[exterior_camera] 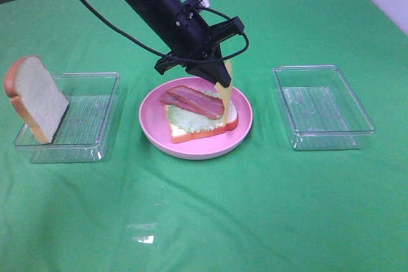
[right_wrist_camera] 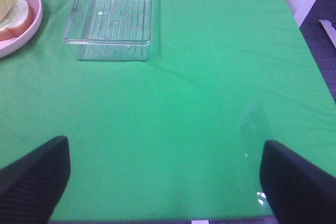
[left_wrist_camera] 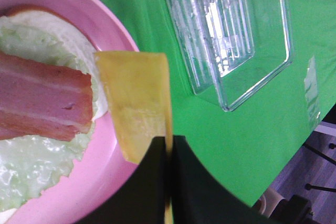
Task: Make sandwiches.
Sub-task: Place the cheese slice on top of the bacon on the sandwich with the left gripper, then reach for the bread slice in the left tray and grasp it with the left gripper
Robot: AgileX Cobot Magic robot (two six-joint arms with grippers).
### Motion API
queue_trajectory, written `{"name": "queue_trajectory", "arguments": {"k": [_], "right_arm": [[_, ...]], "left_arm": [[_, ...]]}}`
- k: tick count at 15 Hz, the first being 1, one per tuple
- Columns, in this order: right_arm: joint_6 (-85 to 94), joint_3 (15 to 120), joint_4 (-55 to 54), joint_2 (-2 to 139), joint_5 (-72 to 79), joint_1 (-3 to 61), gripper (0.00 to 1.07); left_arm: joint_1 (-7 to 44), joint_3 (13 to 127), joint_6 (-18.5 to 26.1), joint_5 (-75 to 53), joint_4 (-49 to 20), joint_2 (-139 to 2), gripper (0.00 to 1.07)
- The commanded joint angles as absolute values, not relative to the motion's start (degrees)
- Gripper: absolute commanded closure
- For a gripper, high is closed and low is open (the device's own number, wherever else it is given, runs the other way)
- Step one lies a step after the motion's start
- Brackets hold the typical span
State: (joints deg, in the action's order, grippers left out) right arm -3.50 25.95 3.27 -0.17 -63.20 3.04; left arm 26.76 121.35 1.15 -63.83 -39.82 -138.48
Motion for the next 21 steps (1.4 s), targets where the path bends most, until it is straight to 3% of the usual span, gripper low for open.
{"name": "queue_trajectory", "arguments": {"k": [1,7,16,19,21], "right_arm": [[-2.92,25.84,3.32,-1.72,-63.08,2.75,0.12],[-2.92,25.84,3.32,-1.72,-63.08,2.75,0.12],[-2.92,25.84,3.32,-1.72,-63.08,2.75,0.12],[-2.92,25.84,3.32,-1.72,-63.08,2.75,0.12],[-2.92,25.84,3.32,-1.72,-63.08,2.75,0.12]], "left_arm": [[26.81,121.52,1.15,-66.00,-36.61,-139.34,1.07],[26.81,121.52,-4.70,-69.10,-20.40,-139.29,1.07],[26.81,121.52,-5.39,-65.89,-14.61,-139.29,1.03],[26.81,121.58,-9.45,-66.58,-10.26,-138.77,0.48],[26.81,121.70,-8.88,-66.69,-9.68,-136.99,0.12]]}}
